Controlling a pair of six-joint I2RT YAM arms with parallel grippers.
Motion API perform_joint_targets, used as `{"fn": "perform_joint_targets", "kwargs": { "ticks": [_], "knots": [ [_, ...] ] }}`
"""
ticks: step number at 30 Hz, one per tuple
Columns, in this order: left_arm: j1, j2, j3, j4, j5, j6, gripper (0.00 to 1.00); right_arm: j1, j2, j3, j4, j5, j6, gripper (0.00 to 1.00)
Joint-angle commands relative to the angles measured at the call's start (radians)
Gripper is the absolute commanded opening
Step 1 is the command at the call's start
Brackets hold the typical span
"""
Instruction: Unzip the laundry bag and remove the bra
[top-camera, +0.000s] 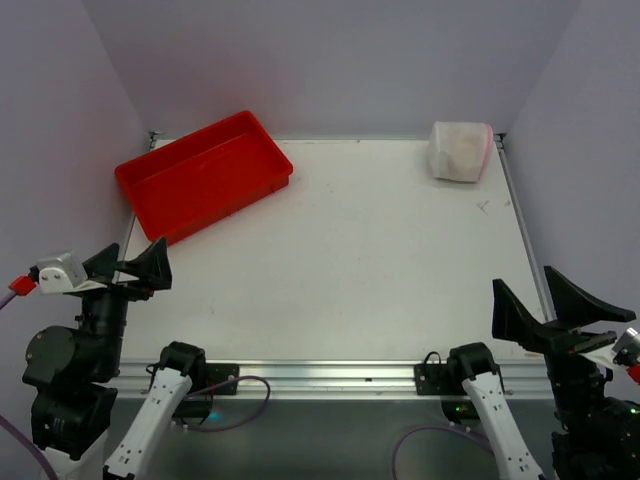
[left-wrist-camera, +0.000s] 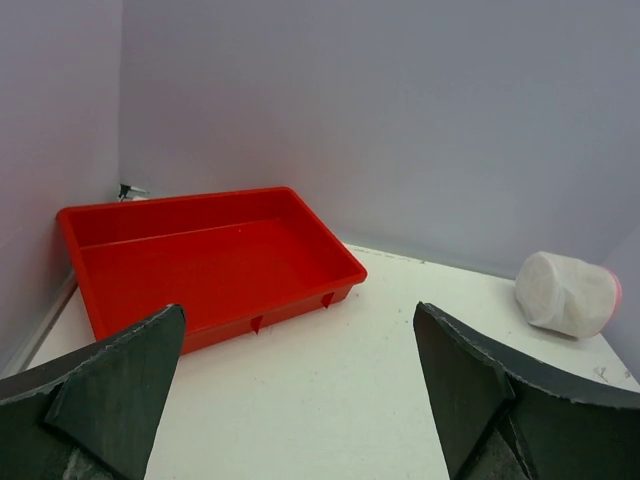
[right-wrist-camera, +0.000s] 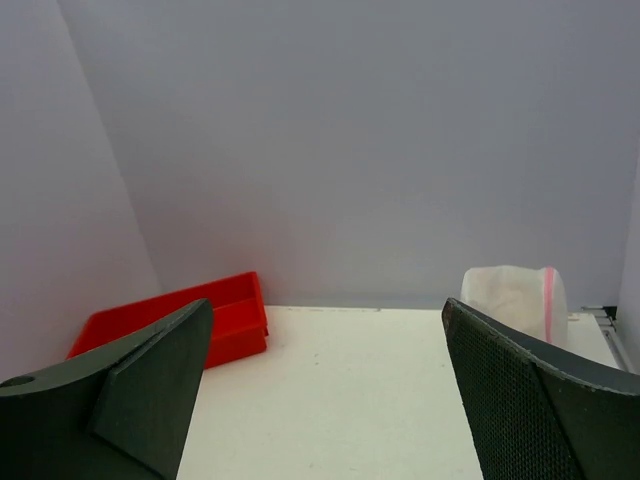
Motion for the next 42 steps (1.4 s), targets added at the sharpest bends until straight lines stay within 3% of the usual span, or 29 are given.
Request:
{"fn": "perform_joint_targets", "kwargs": {
  "ticks": [1,8,13,18,24,30,33,40,42],
  "knots": [
    [-0.007,0.024,-0.041,-0.009,0.003,-0.014,1.0,0.003,0.041,-0.001,-0.007,-0.022,0.012,0.99],
    [-0.007,0.082,-0.131,0.069,0.078,-0.049,1.0,0.003,0.159,-0.063,-0.013,-0.12,0.096,0.99],
    [-0.005,0.197,-0.192,0.17,0.147,-0.066,1.0,0.003,0.346,-0.164,0.198,-0.336,0.15,0.99],
    [-0.007,0.294,-0.265,0.296,0.145,-0.033,1.0,0.003,0.619,-0.189,0.428,-0.177,0.288,0.99],
    [-0.007,0.369,-0.321,0.379,0.091,0.021,1.0,-0.04,1.125,0.04,0.45,0.176,0.324,0.99],
    [-0.005,0.394,-0.386,0.434,0.102,0.069,1.0,-0.137,1.582,0.354,0.458,0.302,0.422,0.98],
    [-0.005,0.386,-0.421,0.467,0.098,0.09,1.0,-0.135,1.772,0.619,0.407,0.424,0.41,0.96],
    [-0.004,0.337,-0.49,0.566,0.074,0.113,1.0,-0.172,2.081,0.992,0.301,0.653,0.335,0.97],
    [-0.004,0.329,-0.51,0.582,0.088,0.118,1.0,-0.196,2.101,1.006,0.301,0.675,0.319,0.97]
  ]
}}
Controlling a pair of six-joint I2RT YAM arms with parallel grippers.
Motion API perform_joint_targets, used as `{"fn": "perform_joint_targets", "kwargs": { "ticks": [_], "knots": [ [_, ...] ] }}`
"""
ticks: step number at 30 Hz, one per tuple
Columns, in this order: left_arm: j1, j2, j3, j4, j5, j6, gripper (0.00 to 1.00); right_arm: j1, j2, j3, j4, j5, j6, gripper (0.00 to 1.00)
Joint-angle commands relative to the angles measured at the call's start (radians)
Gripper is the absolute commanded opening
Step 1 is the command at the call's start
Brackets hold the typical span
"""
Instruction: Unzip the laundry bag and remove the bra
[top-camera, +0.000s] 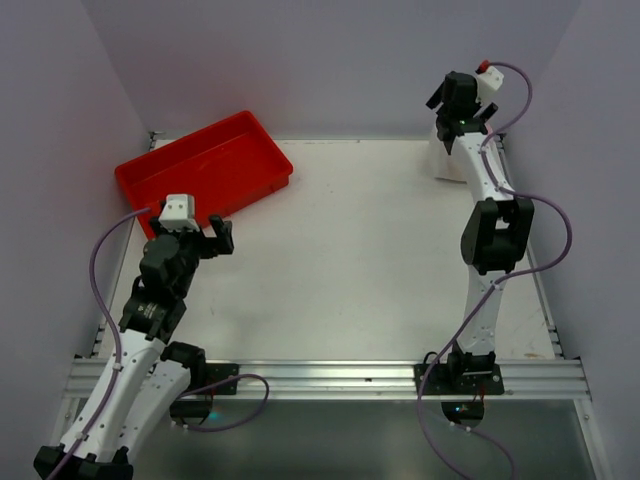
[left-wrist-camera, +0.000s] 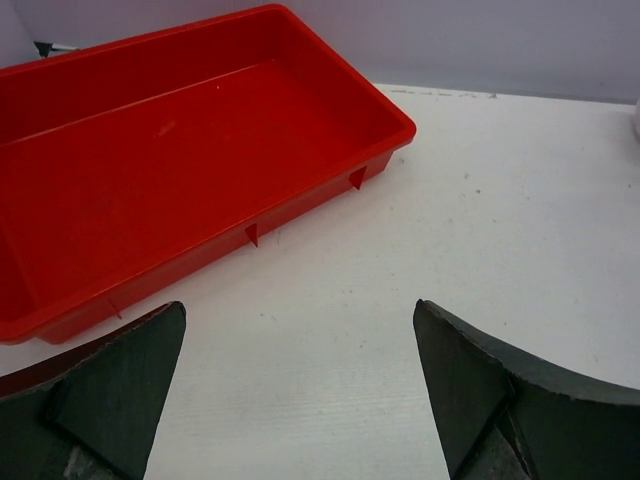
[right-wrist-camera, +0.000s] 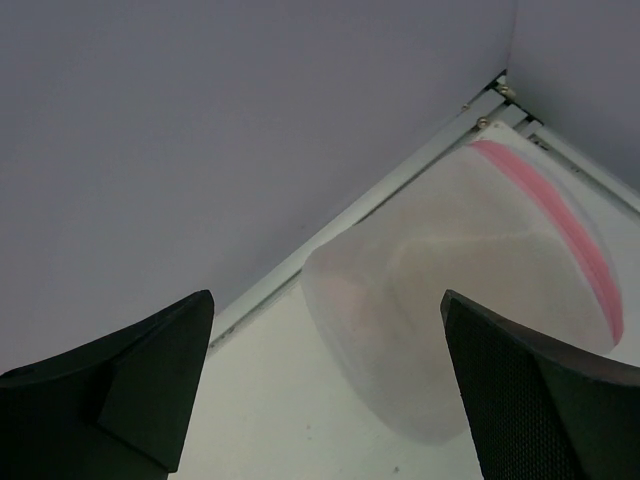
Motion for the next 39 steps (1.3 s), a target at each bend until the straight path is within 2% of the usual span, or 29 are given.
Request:
{"fn": "perform_joint_targets", "kwargs": {
  "ticks": [1,5,10,14,20,22,27,28,32,36,38,39],
  "knots": [
    [-0.003,-0.019,-0.03,0.12,0.014,0.035,1.0,-0.048,0.027,0.064,-0.034,0.156,-0.032,0.98],
    [-0.001,-0.016,-0.041,0.128,0.042,0.042,1.0,-0.102,0.012,0.008,-0.006,0.124,-0.043,0.96],
    [0.01,0.015,-0.038,0.126,0.056,0.045,1.0,-0.162,0.018,-0.008,-0.08,0.033,0.012,0.94],
    [0.022,0.029,-0.03,0.122,0.07,0.047,1.0,-0.185,0.061,0.027,-0.123,0.017,0.052,0.91],
    [0.031,0.0,-0.044,0.12,0.074,0.047,1.0,-0.199,0.116,0.063,-0.132,-0.082,0.035,0.9],
    [0.031,-0.005,-0.044,0.122,0.074,0.048,1.0,-0.2,0.125,0.066,-0.143,-0.134,0.032,0.87],
    [0.036,0.004,-0.038,0.116,0.088,0.045,1.0,-0.199,0.102,0.043,-0.137,-0.241,0.038,0.65],
    [0.037,0.003,-0.036,0.113,0.09,0.045,1.0,-0.2,0.096,0.032,-0.124,-0.247,0.026,0.49],
    [0.037,-0.005,-0.043,0.116,0.088,0.044,1.0,-0.19,0.04,-0.046,-0.057,-0.322,-0.058,0.17],
    [0.037,-0.002,-0.036,0.117,0.094,0.041,1.0,-0.126,-0.11,-0.158,-0.055,-0.421,-0.142,0.0],
    [0.037,-0.005,-0.038,0.116,0.1,0.039,1.0,-0.081,-0.195,-0.244,-0.025,-0.352,-0.233,0.0],
    [0.037,-0.005,-0.038,0.113,0.104,0.036,1.0,-0.015,-0.241,-0.346,0.026,-0.323,-0.271,0.0]
  ]
}}
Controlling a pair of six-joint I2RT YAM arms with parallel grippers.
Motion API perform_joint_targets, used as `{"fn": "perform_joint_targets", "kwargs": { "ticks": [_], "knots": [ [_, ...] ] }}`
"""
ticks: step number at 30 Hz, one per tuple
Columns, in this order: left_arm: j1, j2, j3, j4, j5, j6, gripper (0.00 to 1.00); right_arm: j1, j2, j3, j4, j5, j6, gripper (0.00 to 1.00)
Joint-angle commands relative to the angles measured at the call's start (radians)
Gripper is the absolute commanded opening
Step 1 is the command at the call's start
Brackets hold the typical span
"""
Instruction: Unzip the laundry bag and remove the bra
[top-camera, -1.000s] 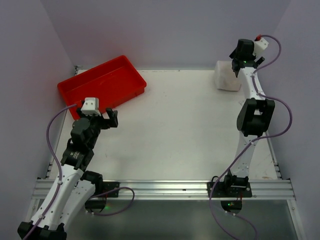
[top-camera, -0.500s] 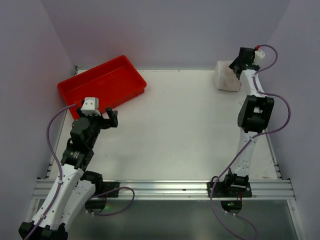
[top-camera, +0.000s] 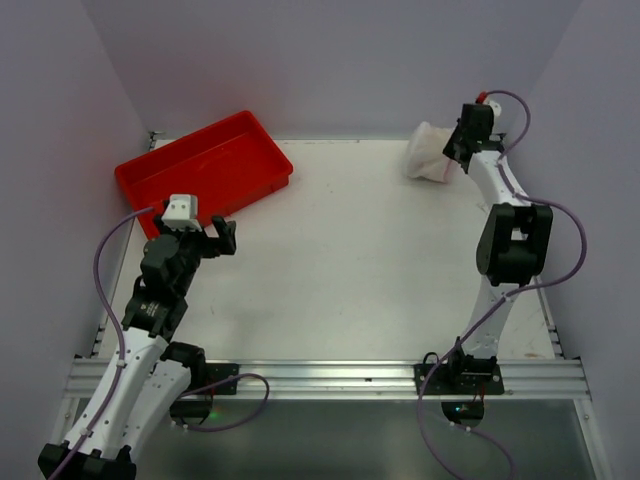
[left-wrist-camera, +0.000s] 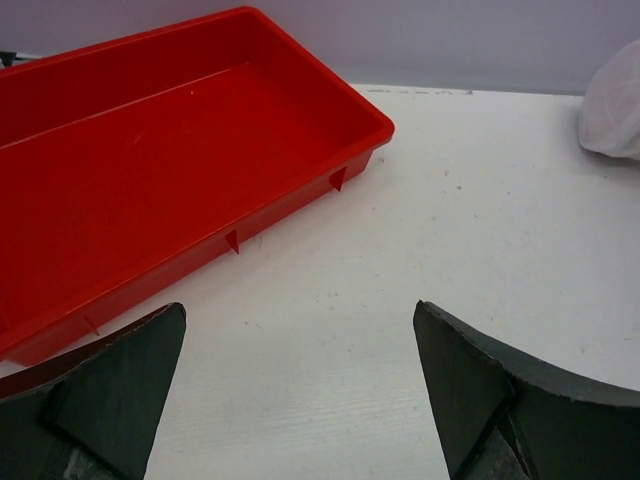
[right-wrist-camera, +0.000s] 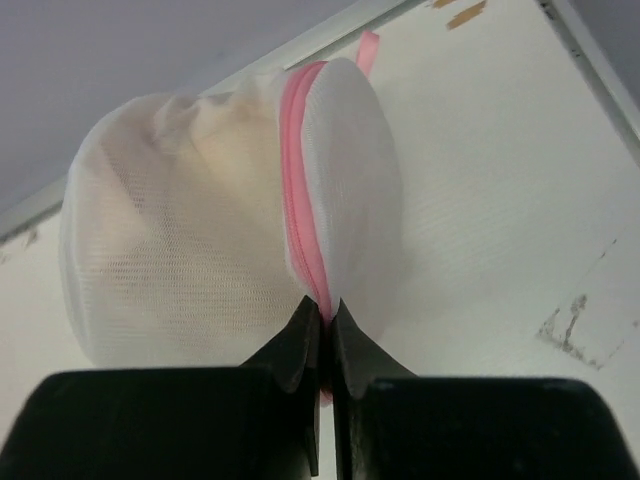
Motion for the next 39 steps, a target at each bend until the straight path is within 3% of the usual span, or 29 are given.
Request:
{"fn": "perform_joint_targets", "kwargs": {
  "ticks": [1,11,15,19,22,25,31,33,39],
  "knots": [
    [0.008,-0.007,0.004,0.038,0.02,0.01,1.0,0.157,-0.282,-0.169,0.126,0.033,-0.168,0.0],
    [-0.003,0.062,0.144,-0.077,0.144,-0.178,1.0,0.464,-0.684,-0.567,0.138,0.336,-0.342,0.0],
    [-0.003,0.054,0.142,-0.15,0.186,-0.249,1.0,0.679,-0.828,-0.809,0.275,0.47,-0.414,0.0],
    [-0.003,0.019,0.122,-0.216,0.224,-0.292,1.0,0.887,-0.85,-0.958,0.332,0.653,-0.468,0.0],
    [-0.003,-0.015,0.102,-0.264,0.237,-0.323,1.0,1.048,-0.815,-1.001,0.289,0.712,-0.367,0.0],
    [-0.003,-0.076,0.064,-0.299,0.243,-0.362,1.0,1.181,-0.743,-0.939,0.068,0.652,-0.174,0.01],
    [-0.003,-0.095,0.062,-0.353,0.257,-0.383,1.0,1.386,-0.623,-0.779,-0.102,0.448,-0.08,0.27],
    [-0.003,-0.086,0.073,-0.367,0.26,-0.381,1.0,1.424,-0.603,-0.73,-0.115,0.393,-0.07,0.31],
    [-0.003,0.049,0.13,-0.364,0.303,-0.332,1.0,1.424,-0.676,-0.707,-0.127,0.365,-0.075,0.56]
  ]
}}
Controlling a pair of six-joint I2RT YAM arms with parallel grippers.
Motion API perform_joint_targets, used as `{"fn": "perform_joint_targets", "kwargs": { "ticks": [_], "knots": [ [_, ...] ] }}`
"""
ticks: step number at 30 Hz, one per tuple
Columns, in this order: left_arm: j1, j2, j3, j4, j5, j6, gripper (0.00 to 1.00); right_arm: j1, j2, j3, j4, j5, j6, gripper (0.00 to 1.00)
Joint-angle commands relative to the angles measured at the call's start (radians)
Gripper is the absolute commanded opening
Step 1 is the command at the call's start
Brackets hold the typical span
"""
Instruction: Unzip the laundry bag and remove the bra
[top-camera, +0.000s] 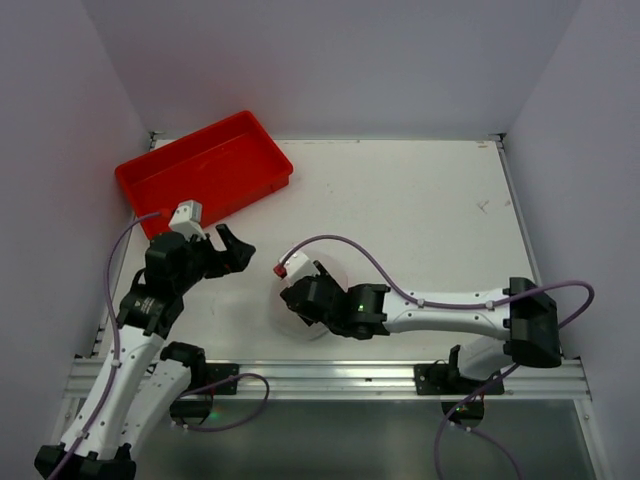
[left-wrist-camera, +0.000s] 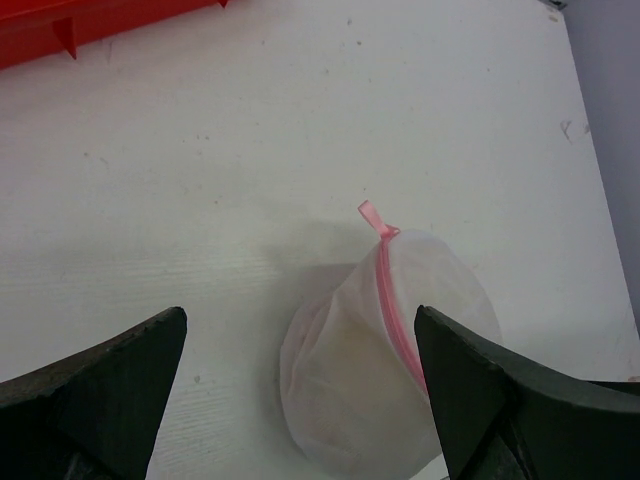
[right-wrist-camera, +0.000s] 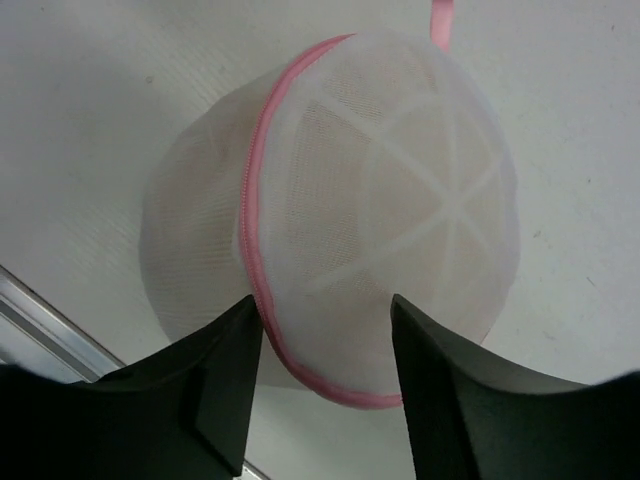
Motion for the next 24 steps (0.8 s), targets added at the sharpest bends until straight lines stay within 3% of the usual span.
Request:
{"fn": "perform_joint_targets", "kwargs": {
  "ticks": [1,10,15,18,21,24],
  "knots": [
    [-0.001,0.11,0.071,-0.01,0.079,0.024,1.0,-0.011,-0.092,0.022,-0.037,0.005,0.032,0.58],
    [-0.003,0.281,0.065,0.167,0.266,-0.019,1.0,-0.05,-0.345,-0.11,-0.105,-0.028,0.261,0.85],
    [-0.012,0.417,0.127,0.199,0.365,-0.002,1.0,-0.288,-0.457,-0.246,-0.082,-0.316,0.391,0.86],
    [-0.047,0.451,0.116,0.234,0.381,-0.025,1.0,-0.433,-0.515,-0.341,-0.019,-0.408,0.428,0.87],
    [-0.082,0.456,0.09,0.272,0.36,-0.048,1.0,-0.541,-0.531,-0.393,0.048,-0.577,0.437,0.87],
    [-0.104,0.488,0.075,0.311,0.341,-0.054,0.99,-0.557,-0.505,-0.414,0.117,-0.721,0.452,0.87]
  ]
}}
